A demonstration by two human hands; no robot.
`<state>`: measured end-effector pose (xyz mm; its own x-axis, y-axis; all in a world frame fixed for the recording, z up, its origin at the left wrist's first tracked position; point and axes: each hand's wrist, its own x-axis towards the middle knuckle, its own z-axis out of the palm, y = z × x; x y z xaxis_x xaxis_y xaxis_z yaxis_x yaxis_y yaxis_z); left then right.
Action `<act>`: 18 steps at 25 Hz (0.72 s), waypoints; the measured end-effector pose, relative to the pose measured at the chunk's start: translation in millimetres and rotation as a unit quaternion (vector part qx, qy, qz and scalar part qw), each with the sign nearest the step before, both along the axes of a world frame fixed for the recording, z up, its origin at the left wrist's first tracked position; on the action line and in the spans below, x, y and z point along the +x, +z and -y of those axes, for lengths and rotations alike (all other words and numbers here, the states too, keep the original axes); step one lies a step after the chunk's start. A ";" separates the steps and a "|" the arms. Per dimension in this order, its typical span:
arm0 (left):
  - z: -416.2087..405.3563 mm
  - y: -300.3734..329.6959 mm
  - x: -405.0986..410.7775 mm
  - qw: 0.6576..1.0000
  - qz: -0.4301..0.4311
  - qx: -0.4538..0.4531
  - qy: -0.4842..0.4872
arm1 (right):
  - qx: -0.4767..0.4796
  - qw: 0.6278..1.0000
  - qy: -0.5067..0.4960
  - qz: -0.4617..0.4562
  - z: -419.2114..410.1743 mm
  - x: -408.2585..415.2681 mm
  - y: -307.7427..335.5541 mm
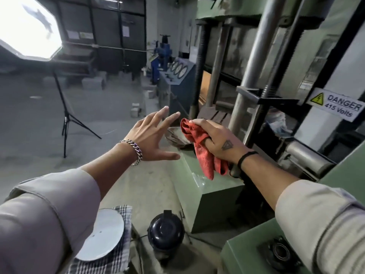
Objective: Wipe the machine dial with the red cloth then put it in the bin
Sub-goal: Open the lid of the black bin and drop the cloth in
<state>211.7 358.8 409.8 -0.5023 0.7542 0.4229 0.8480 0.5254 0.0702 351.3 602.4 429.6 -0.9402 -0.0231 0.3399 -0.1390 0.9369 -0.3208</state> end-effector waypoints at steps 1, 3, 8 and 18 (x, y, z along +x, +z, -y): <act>9.1 -6.7 -10.5 1.000 0.005 -0.001 0.003 | 0.001 1.000 -0.003 0.001 7.2 -12.6 -5.8; 26.6 -25.5 -28.7 1.000 0.024 -0.009 0.011 | -0.006 1.000 -0.014 0.010 20.9 -33.9 -26.1; 70.2 -101.8 -61.3 0.994 0.093 -0.050 0.027 | -0.047 0.995 -0.028 0.086 53.4 -65.4 -115.2; 114.6 -213.8 -75.1 0.976 0.179 -0.116 0.040 | -0.112 0.975 -0.045 0.186 84.0 -92.4 -241.4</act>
<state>136.7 244.2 196.0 -0.6485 0.7606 0.0317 0.7459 0.6266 0.2259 258.9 518.4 188.2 -0.9942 0.1005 -0.0386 0.1056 0.8409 -0.5308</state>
